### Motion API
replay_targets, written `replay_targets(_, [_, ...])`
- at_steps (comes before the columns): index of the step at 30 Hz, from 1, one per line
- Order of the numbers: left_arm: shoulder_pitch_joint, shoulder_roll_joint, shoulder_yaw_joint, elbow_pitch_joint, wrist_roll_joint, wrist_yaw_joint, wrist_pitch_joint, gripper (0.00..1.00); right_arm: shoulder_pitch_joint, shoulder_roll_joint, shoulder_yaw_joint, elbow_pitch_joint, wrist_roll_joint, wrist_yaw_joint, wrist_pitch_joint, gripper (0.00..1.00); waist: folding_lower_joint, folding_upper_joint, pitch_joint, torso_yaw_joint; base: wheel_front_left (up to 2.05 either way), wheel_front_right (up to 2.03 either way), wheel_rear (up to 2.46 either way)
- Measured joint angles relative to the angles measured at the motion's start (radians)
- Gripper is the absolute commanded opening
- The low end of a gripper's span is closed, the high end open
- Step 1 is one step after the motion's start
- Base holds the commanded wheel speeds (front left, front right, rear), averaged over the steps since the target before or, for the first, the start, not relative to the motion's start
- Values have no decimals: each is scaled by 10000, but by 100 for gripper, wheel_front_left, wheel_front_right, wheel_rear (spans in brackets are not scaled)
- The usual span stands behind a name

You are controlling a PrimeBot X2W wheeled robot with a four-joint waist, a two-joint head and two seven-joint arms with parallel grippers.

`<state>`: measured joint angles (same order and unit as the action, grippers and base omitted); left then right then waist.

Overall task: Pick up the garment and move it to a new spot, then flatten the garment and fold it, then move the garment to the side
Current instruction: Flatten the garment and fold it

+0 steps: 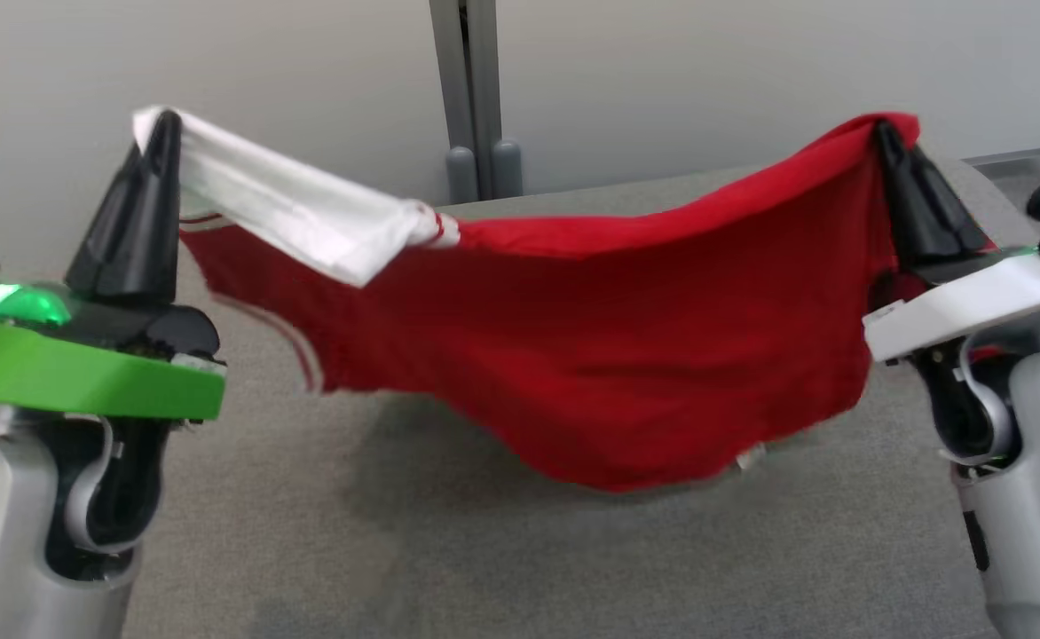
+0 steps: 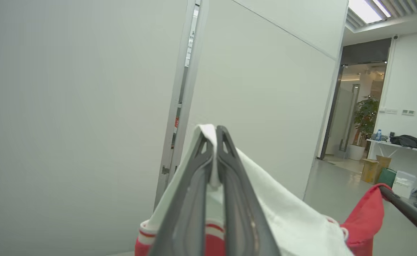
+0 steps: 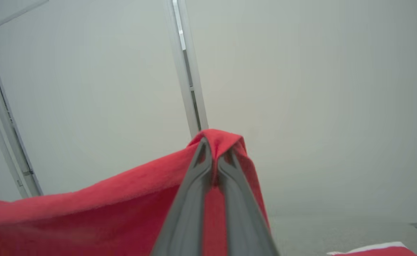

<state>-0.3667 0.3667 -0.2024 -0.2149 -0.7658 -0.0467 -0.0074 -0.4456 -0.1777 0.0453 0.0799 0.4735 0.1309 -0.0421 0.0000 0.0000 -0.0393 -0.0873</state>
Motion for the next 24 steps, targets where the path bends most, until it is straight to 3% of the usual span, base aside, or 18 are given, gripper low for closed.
replay_targets(8, [-1454,596,265,-2080,194,428,1057,0,389,123,-1062,-3877,-222,0,1879,0,0,0,-78,-190,0,0,0])
replay_targets(13, [-2174,855,213,-2495,232,483,1647,0,453,368,-1499,-5290,-481,0,2658,0,0,0,63,-226,0,0,0])
replay_targets(19, [-2903,965,-100,-1860,232,412,2190,0,424,562,-1789,-5563,-734,0,3198,0,0,0,465,-243,0,0,0])
replay_targets(24, [-3987,1081,-441,-639,414,96,2445,0,-494,564,-1758,-4316,-1028,0,3160,0,0,0,1225,-232,0,0,0])
